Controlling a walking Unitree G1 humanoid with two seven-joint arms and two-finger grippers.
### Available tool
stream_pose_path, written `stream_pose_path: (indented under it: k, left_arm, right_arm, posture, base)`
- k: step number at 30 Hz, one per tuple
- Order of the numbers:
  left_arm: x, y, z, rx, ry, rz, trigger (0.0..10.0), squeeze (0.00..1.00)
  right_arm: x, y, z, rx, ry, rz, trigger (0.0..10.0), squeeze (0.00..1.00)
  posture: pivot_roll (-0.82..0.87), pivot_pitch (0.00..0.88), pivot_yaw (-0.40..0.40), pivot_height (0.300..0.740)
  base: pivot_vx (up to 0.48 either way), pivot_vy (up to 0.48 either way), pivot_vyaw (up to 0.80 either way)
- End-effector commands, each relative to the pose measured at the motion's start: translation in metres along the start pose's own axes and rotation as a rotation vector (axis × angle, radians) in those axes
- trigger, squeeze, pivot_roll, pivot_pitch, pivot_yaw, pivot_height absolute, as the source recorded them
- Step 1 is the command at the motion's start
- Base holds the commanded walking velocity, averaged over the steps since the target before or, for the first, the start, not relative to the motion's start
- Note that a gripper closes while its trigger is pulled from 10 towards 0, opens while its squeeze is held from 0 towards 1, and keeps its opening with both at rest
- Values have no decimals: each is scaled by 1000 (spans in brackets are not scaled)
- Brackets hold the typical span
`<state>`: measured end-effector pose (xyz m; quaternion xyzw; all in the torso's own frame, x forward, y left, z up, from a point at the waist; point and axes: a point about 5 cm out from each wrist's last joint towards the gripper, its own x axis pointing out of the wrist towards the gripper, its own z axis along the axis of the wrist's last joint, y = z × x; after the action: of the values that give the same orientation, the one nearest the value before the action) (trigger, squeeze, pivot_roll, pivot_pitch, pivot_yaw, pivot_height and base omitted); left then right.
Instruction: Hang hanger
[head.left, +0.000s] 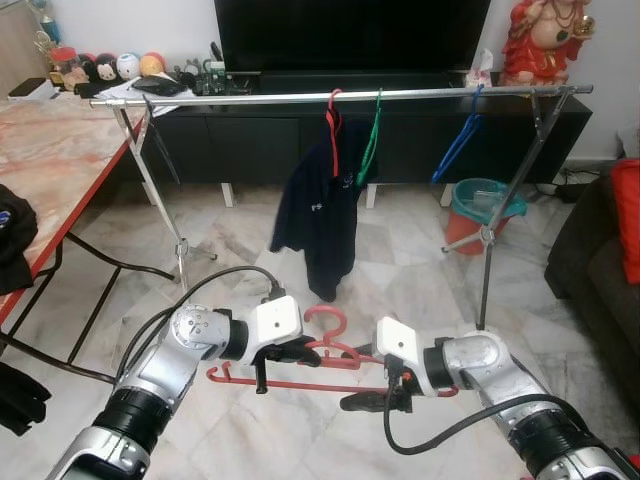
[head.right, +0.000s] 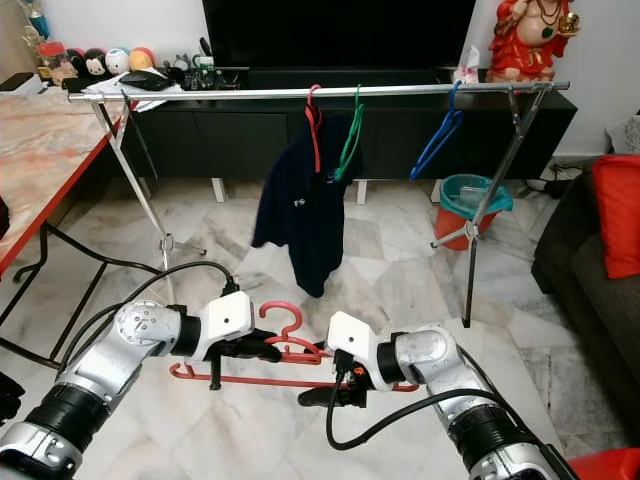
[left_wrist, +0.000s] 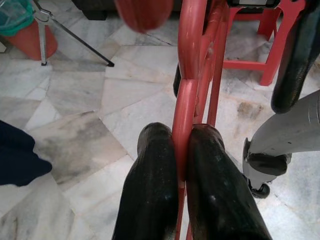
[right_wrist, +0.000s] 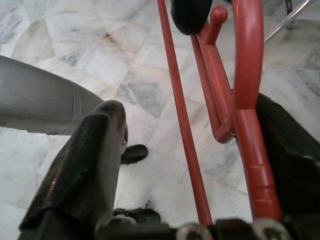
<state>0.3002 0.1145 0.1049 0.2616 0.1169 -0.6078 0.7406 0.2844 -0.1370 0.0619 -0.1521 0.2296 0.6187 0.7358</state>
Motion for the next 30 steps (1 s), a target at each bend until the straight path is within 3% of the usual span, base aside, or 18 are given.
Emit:
stream_pose_path:
  k: [1,30]
  left_arm:
    - [-1,3,4,24,-10,-4,10000,0]
    - [3,0,8,32,-14,-37,10000,0]
  right_arm:
    - [1,-3,4,-14,-9,-13,0,0]
    - [3,-10,6,-16,-49,-67,0,0]
  posture:
    - [109,0,-4,740]
    - [110,0,-5,740]
  base:
    - [0,0,0]
    - [0,0,0]
